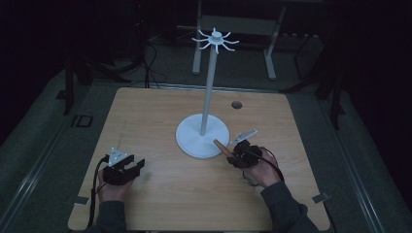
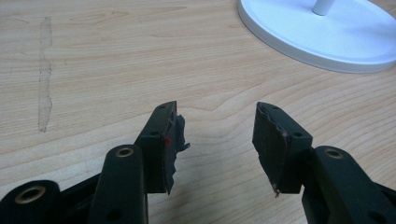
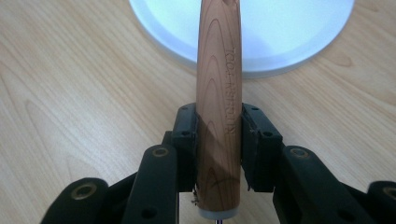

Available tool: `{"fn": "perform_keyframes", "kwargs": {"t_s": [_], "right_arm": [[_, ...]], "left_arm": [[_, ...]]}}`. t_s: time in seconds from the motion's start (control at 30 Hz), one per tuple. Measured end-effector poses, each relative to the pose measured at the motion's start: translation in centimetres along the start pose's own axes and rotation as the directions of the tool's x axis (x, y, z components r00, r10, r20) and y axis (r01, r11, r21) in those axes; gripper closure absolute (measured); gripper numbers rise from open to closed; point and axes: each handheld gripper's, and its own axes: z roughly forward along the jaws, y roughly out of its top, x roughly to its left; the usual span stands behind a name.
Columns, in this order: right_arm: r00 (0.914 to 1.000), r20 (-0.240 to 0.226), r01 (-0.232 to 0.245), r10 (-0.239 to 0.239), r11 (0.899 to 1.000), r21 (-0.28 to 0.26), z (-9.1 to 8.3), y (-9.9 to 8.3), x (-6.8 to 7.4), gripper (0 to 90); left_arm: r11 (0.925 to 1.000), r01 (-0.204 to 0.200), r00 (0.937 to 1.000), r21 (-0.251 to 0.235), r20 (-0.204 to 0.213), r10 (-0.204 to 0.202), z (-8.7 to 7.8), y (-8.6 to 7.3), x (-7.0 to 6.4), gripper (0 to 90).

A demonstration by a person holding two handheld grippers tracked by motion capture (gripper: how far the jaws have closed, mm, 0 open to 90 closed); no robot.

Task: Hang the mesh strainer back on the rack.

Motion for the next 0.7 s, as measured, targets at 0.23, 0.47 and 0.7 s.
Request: {"fn": "perform_keyframes", "kwargs": {"t_s": [0.23, 0.47, 0.7], "right_arm": [[0.9994, 0.009, -0.034, 0.035, 0.998, -0.044, -0.4, 0.1, -0.4, 69.3], [0.9971, 0.032, -0.064, 0.069, 0.991, -0.121, -1.1, 0.1, -0.6, 69.3], [0.9948, 0.045, -0.081, 0.091, 0.978, -0.191, -1.8, 0.1, -0.9, 69.3]], "left_arm": [[1.0, 0.001, 1.0, -0.003, -0.001, -0.001, -0.1, 0.0, 0.0, 50.6], [1.0, 0.002, 1.0, -0.008, -0.003, -0.002, -0.1, 0.0, 0.0, 50.6], [1.0, 0.0, 1.0, -0.007, -0.004, 0.0, -0.1, 0.0, 0.0, 50.6]]}}
